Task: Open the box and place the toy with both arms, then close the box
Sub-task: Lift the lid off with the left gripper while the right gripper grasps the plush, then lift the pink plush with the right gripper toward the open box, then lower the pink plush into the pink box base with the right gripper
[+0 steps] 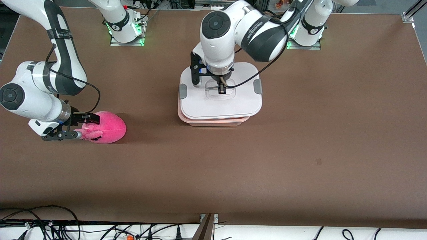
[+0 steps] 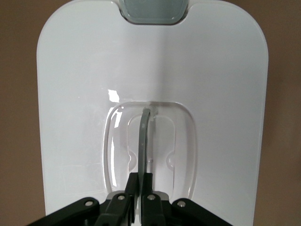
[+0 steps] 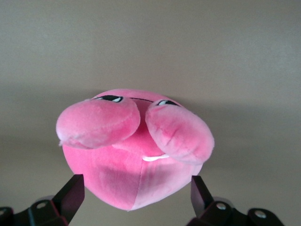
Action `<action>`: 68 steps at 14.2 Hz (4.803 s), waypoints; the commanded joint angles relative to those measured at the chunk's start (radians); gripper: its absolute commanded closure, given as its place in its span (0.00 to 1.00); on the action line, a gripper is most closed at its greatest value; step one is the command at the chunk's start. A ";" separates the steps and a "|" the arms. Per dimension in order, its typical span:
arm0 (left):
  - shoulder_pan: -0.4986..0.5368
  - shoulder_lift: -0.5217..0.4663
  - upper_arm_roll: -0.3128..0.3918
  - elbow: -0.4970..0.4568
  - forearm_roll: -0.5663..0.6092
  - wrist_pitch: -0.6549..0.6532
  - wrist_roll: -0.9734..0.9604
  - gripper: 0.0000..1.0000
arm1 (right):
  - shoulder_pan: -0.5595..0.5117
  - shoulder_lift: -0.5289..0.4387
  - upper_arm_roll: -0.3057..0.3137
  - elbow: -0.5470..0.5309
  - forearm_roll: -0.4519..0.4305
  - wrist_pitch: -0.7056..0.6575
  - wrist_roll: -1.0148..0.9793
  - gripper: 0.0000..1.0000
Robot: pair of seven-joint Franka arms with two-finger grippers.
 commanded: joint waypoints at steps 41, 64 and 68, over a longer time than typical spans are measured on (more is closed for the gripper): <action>0.749 -0.105 -0.015 -0.006 0.014 -0.151 0.314 1.00 | 0.649 0.014 0.201 0.493 -0.246 -0.589 -0.096 1.00; 0.749 -0.103 -0.015 -0.004 0.005 -0.151 0.314 1.00 | 0.821 0.367 0.172 0.767 -0.444 -0.561 -0.285 1.00; 0.749 -0.103 -0.015 -0.004 0.005 -0.151 0.314 1.00 | 0.821 0.402 0.172 0.767 -0.448 -0.541 -0.284 1.00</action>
